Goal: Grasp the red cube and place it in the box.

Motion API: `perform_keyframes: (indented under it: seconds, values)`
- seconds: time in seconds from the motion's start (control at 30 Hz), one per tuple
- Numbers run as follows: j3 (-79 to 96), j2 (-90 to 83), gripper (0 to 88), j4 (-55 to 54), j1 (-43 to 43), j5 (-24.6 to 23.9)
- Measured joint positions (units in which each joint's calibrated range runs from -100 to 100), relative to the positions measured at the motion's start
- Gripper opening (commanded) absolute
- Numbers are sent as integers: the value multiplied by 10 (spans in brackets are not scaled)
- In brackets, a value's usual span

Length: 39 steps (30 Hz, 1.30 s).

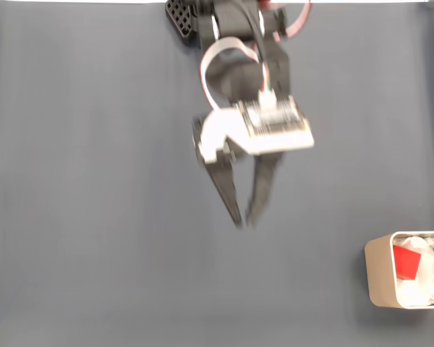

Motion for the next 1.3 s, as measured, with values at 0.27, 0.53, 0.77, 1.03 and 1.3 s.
perform_keyframes:
  seconds: [0.27, 0.53, 0.77, 1.03, 1.3]
  values:
    - [334, -307, 0, 1, 17, -3]
    - [626, -558, 0, 85, 21, -8]
    - [670, -658, 0, 247, 22, -23]
    - [670, -678, 0, 391, 33, -23]
    - [670, -686, 0, 438, 36, -12]
